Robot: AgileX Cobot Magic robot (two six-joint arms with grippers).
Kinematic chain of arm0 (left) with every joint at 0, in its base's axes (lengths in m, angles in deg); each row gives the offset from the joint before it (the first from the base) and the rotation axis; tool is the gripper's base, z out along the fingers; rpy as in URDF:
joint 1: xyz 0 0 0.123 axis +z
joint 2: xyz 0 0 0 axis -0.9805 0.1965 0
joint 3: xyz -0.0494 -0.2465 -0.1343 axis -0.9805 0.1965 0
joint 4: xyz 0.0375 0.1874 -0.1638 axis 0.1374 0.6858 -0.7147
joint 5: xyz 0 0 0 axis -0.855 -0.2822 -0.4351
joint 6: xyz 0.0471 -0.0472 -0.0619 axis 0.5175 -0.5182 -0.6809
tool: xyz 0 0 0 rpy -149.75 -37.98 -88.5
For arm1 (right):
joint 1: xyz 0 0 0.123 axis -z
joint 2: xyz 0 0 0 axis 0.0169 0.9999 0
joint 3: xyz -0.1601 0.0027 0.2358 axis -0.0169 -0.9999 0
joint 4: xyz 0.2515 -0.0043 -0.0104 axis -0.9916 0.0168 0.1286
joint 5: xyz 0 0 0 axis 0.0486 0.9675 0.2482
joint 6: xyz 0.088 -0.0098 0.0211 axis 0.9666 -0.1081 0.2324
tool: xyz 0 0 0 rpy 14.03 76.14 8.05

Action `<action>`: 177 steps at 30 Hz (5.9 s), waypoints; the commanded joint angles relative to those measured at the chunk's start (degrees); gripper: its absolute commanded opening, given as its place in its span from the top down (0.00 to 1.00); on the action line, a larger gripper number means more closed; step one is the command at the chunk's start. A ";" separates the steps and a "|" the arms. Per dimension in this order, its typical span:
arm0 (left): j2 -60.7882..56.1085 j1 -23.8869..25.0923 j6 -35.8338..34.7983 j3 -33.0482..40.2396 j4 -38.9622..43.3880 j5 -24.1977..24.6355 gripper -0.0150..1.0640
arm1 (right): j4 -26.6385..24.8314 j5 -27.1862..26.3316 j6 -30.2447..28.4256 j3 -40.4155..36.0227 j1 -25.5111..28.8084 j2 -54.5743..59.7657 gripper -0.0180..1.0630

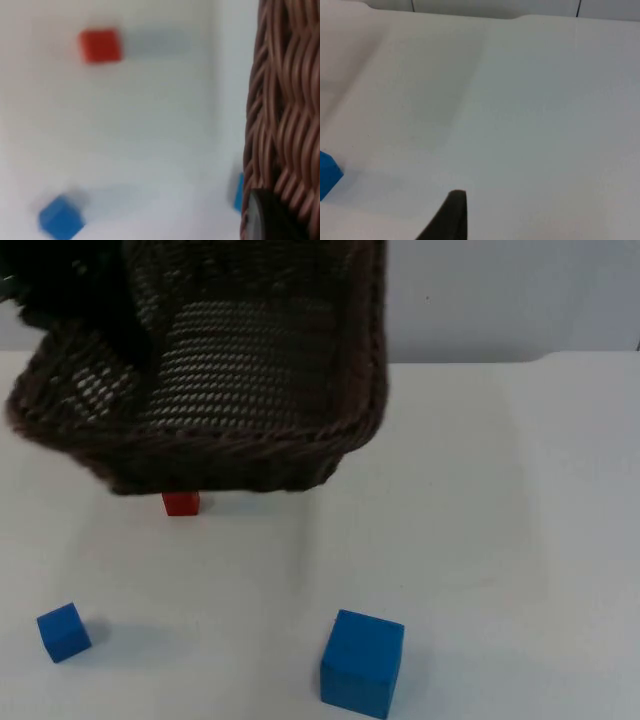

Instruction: Pick up the basket with the left hand and place the largest block into the basket with the right hand.

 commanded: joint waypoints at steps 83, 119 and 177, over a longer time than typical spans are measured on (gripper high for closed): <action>-23.44 9.46 5.42 35.19 0.43 -11.01 0.99 | -2.30 -25.19 -14.45 18.10 -4.96 57.72 0.02; -23.44 9.46 5.53 35.19 1.16 -9.99 0.99 | -4.33 -45.79 -34.45 20.18 -40.46 100.50 0.02; -23.44 9.46 5.53 35.19 1.16 -10.25 0.99 | -24.15 -28.42 -52.47 26.58 -31.24 101.08 0.98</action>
